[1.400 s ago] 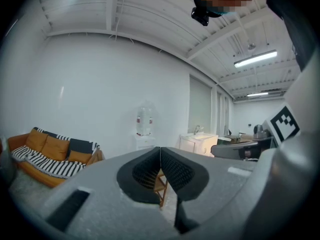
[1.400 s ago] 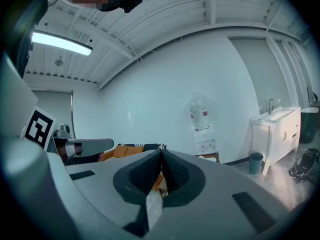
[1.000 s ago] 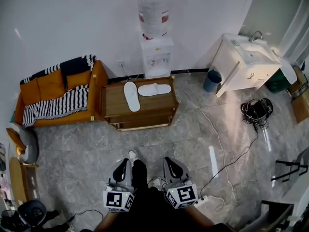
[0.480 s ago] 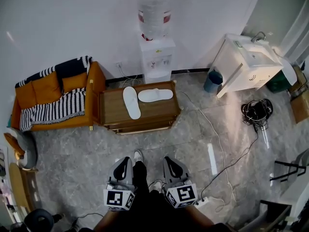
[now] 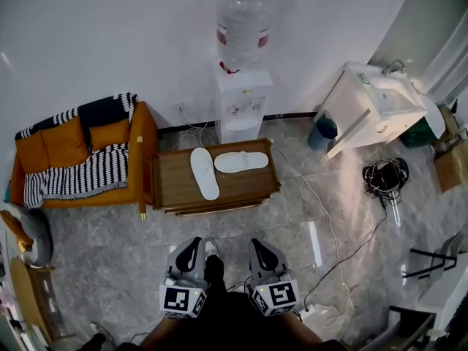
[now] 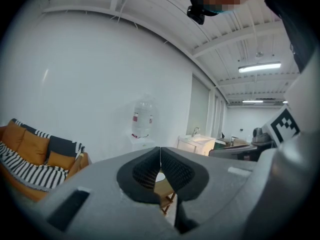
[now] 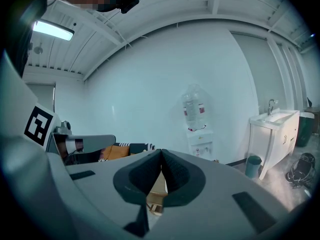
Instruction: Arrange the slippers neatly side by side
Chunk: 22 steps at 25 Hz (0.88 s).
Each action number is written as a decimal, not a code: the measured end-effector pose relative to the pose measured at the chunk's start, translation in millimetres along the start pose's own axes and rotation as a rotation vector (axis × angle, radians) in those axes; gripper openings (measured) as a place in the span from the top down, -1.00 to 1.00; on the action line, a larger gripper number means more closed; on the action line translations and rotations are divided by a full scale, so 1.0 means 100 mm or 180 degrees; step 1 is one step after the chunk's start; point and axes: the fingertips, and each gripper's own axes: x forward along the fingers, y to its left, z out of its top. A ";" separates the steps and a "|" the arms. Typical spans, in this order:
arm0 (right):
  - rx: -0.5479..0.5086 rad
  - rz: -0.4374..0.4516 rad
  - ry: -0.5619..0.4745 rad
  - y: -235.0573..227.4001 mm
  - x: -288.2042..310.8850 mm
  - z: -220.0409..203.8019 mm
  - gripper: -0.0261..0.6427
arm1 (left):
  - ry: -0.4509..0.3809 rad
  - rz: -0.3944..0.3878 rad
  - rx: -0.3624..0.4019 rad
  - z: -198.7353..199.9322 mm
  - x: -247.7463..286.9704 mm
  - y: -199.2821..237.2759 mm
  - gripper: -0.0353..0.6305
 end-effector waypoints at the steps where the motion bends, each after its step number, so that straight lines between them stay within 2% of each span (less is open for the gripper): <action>1: -0.0009 -0.0011 0.0003 0.01 0.09 0.03 0.89 | 0.0000 -0.0014 -0.0002 0.03 0.06 0.07 0.84; 14: -0.0019 -0.0090 0.0030 0.15 1.26 0.36 0.89 | 0.0063 -0.0086 -0.0064 0.22 0.67 1.06 0.84; 22: -0.0104 -0.0106 0.0094 0.20 1.63 0.46 0.89 | 0.0052 -0.0084 -0.0124 0.25 0.81 1.37 0.84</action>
